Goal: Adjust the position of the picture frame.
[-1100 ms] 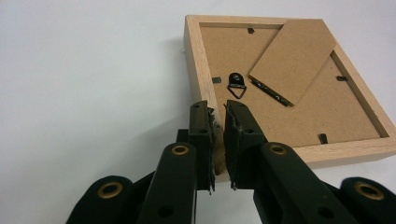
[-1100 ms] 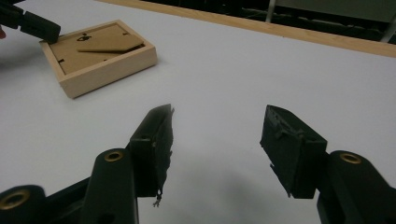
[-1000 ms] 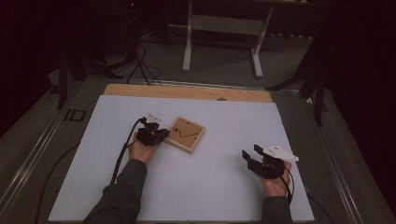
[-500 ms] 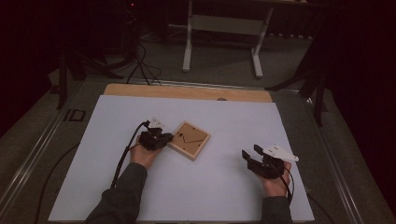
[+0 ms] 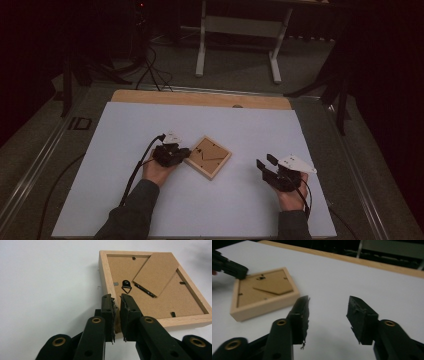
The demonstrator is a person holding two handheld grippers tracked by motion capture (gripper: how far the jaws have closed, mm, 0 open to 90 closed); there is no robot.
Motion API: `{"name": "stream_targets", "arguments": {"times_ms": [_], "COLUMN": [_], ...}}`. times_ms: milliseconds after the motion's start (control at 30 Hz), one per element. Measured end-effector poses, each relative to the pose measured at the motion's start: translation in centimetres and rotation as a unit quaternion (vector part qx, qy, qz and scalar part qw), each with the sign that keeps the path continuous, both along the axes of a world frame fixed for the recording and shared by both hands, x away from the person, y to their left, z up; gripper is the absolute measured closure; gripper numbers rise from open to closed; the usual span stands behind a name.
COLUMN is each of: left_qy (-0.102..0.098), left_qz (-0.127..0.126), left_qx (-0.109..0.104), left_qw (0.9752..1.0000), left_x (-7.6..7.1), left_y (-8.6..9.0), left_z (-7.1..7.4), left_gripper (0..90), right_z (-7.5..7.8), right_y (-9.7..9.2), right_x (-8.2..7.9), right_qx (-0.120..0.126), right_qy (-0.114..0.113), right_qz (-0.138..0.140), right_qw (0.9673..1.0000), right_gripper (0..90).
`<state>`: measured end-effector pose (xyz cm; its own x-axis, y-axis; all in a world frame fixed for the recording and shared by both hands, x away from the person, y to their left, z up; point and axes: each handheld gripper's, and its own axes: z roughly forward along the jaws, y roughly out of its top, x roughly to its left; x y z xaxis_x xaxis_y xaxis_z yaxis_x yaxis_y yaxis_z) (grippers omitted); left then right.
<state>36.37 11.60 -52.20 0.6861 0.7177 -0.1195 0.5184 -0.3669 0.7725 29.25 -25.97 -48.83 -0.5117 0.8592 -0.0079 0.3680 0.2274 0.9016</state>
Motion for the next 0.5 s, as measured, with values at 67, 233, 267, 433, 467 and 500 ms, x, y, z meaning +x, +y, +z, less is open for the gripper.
{"name": "stream_targets", "arguments": {"times_ms": [67,233,267,433,467,500], "left_qy": [0.000,-0.005,-0.005,-0.015,-0.016,-0.019], "left_qz": [-0.004,-0.007,-0.007,0.009,0.012,0.016], "left_qx": [0.001,0.010,0.010,0.018,0.016,0.011], "left_qw": [1.0000,0.9999,0.9999,0.9997,0.9997,0.9996], "left_x": [-0.1,-0.5,-0.5,-1.0,-1.1,-1.3], "left_y": [-0.2,-0.6,-0.6,-0.8,-0.7,-0.7], "left_z": [0.0,0.1,0.1,0.2,0.2,0.2], "left_gripper": [81.7,81.6,81.6,77.5,76.4,75.8], "right_z": [0.3,0.3,0.3,0.2,0.2,0.2], "right_y": [0.7,1.8,2.1,2.8,3.0,3.1], "right_x": [0.1,0.7,0.8,2.1,2.4,2.7], "right_qx": [-0.002,-0.009,-0.012,-0.012,-0.009,-0.009], "right_qy": [-0.005,0.000,0.000,0.005,0.007,0.008], "right_qz": [0.008,0.022,0.021,0.013,0.014,0.016], "right_qw": [1.0000,0.9997,0.9997,0.9998,0.9998,0.9998], "right_gripper": [58.5,73.8,77.5,89.2,89.3,89.4]}}
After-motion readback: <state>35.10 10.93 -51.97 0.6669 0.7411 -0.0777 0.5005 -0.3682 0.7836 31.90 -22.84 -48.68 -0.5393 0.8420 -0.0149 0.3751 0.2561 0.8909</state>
